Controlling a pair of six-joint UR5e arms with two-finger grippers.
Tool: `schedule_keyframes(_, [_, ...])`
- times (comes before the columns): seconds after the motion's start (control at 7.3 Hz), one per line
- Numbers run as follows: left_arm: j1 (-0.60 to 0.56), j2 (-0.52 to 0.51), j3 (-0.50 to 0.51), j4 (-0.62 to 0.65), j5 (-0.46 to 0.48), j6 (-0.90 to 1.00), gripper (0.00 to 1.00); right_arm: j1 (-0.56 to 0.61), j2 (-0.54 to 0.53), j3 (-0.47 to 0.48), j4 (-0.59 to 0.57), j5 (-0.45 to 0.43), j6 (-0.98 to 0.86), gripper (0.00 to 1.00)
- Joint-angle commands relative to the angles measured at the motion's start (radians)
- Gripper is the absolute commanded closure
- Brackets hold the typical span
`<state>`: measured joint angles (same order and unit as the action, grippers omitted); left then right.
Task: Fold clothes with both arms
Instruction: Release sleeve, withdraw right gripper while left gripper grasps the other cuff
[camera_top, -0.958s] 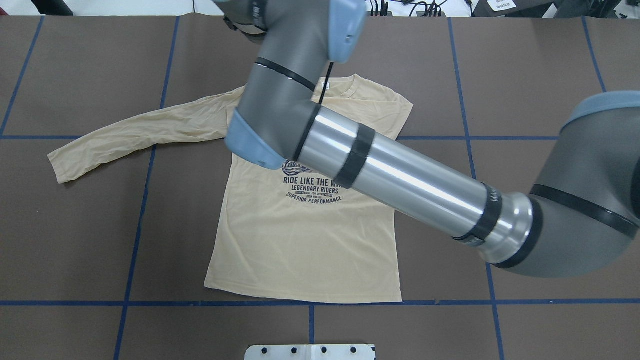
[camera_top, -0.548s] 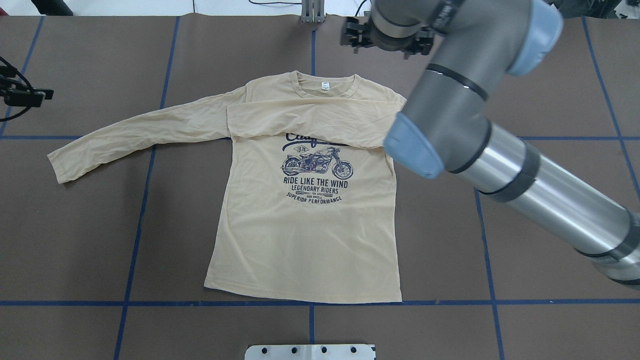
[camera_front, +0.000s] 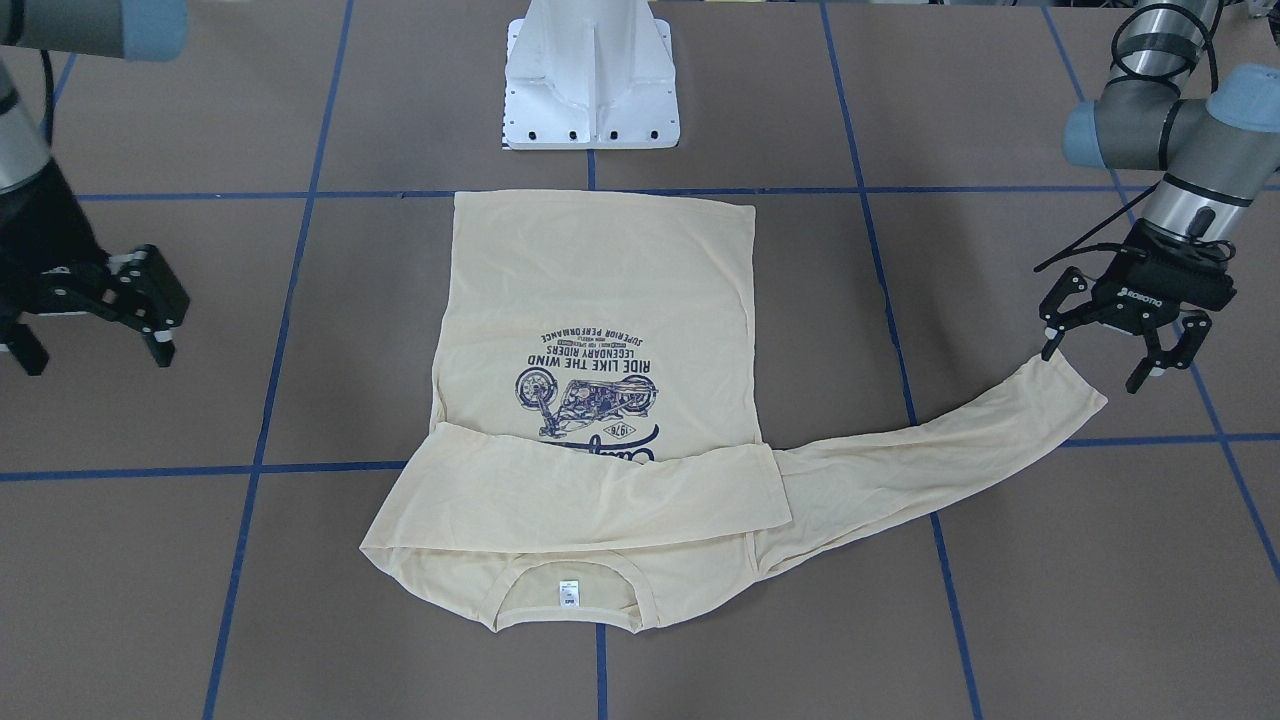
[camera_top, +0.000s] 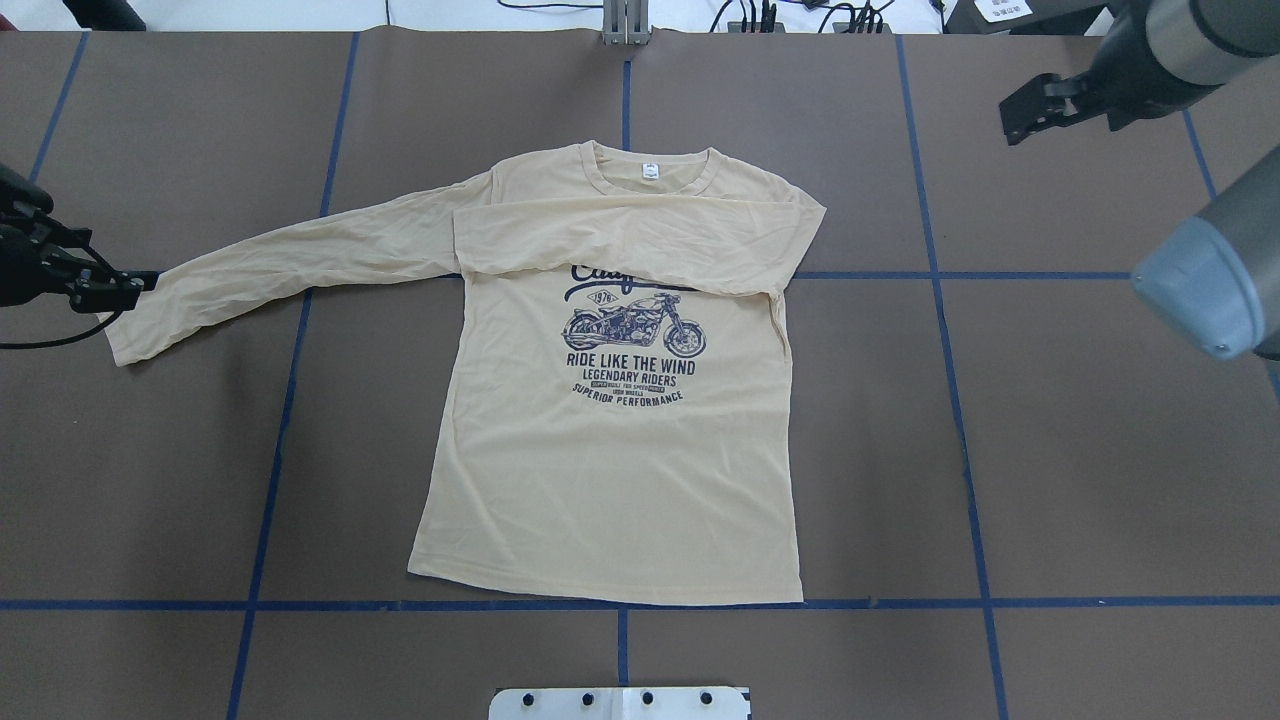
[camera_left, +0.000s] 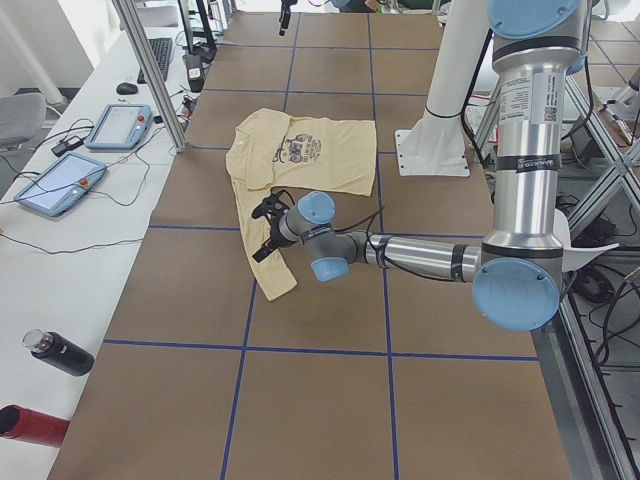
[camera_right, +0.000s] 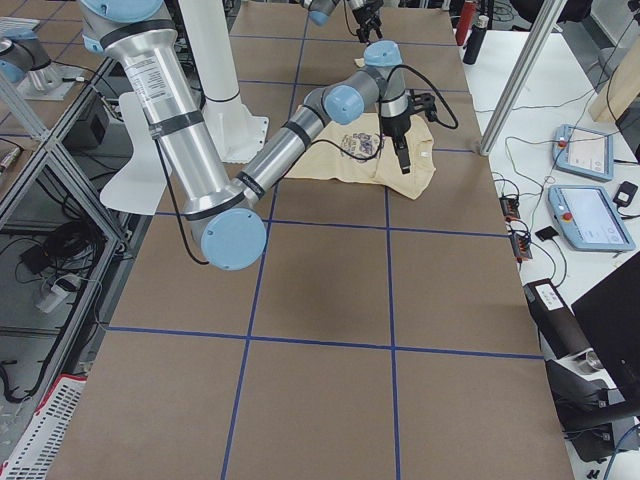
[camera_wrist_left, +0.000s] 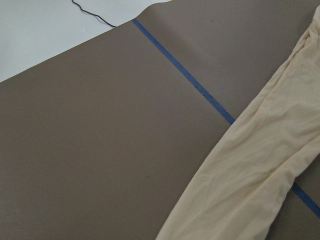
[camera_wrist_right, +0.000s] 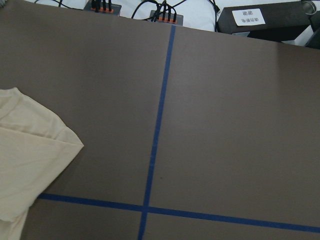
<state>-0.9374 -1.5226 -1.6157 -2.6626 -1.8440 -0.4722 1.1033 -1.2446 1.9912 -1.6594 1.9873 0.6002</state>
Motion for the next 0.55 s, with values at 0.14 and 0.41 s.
schedule_keyframes(0.14, [0.11, 0.067, -0.001, -0.005, 0.106, -0.036, 0.02, 0.108, -0.261, -0.002, 0.241, 0.094, -0.157, 0.0])
schedule_keyframes(0.41, [0.133, 0.067, 0.062, -0.005, 0.158, -0.029, 0.23, 0.11, -0.262, -0.003, 0.245, 0.102, -0.152, 0.0])
